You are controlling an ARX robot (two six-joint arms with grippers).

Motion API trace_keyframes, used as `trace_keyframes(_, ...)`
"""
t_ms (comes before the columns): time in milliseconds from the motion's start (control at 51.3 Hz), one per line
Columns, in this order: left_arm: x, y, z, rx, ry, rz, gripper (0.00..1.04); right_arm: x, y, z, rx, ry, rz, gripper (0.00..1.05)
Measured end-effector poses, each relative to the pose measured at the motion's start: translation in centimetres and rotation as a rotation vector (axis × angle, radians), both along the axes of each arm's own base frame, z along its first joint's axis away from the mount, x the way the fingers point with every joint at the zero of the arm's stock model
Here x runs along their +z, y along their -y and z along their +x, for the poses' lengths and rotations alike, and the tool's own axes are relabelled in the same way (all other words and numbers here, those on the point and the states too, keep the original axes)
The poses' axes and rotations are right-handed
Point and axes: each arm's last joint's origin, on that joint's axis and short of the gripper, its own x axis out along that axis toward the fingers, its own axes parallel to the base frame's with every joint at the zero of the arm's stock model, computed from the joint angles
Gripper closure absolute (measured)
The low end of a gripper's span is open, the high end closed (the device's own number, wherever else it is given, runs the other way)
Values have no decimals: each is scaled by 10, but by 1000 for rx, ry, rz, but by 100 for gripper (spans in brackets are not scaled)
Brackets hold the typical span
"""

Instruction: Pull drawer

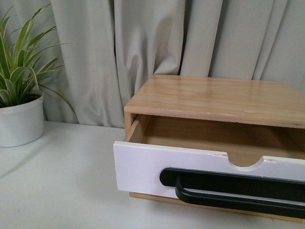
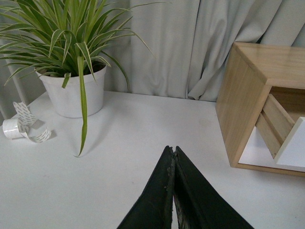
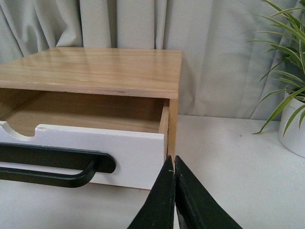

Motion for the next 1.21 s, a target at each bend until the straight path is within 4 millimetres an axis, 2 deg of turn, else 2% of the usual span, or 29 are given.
trace_keyframes(214, -12, 0, -11, 0, 3, 0, 101, 0, 0, 0, 0, 0, 0, 104)
trace_keyframes(545, -12, 0, -12, 0, 5, 0, 101, 0, 0, 0, 0, 0, 0, 103)
trace_keyframes(916, -12, 0, -12, 0, 5, 0, 38, 0, 0, 0, 0, 0, 0, 43)
trace_keyframes(994, -12, 0, -12, 0, 5, 0, 25, 0, 0, 0, 0, 0, 0, 29)
trace_keyframes(1071, -12, 0, -12, 0, 5, 0, 6, 0, 0, 0, 0, 0, 0, 9)
trace_keyframes(1091, -12, 0, -12, 0, 5, 1, 5, 0, 0, 0, 0, 0, 1, 7)
trace_keyframes(1208, -12, 0, -12, 1, 5, 1, 6, 0, 0, 0, 0, 0, 2, 9)
